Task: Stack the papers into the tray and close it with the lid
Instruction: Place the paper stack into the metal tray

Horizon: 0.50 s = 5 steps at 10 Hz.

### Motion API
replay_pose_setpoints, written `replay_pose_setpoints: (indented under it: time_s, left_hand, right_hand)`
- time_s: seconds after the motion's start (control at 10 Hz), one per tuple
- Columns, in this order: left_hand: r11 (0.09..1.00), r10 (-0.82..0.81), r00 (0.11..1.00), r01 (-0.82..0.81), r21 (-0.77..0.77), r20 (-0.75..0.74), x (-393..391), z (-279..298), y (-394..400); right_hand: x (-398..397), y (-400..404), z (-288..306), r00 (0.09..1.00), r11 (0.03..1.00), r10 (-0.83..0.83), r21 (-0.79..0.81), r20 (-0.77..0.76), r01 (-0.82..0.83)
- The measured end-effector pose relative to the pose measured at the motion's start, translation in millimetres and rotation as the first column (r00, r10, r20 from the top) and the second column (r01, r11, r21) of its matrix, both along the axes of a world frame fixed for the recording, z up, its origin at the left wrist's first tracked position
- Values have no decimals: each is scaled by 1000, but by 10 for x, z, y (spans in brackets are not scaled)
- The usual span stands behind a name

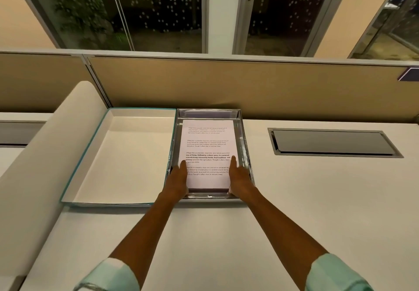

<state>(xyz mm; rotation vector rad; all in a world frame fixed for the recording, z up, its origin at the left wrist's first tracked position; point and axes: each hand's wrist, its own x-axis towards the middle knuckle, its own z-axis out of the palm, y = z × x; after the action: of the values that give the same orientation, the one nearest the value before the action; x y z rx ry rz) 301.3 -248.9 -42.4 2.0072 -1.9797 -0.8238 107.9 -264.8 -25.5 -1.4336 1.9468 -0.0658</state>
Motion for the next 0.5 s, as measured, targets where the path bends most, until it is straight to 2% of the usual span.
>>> replay_pose_setpoints:
  time_s: [0.1,0.2,0.3,0.4,0.5]
  left_hand:
    - [1000,12,1000,-12,16,-21,0,-4,-12]
    - [997,35,998,-32,68,-53,-21,40,-31]
    - [987,-1,996,16,160,-93,-6,122,-70]
    - [981,-31,979,69,183,-199,40,260,-122]
    - [994,-12,932,51,99,-362,73,415,-141]
  right_hand:
    - [-38,-61,-85,1000,999,-6,-32,-11,5]
    - [-44,-101,-121,971,974,206,-69,-123,-215]
    - [-72,-109,-35,963,949,260,-167,-73,-269]
    - [-125,21,-62,952,933,267,-208,-152,-295]
    - [-126,111,120,976,957,213,-210,42,-200]
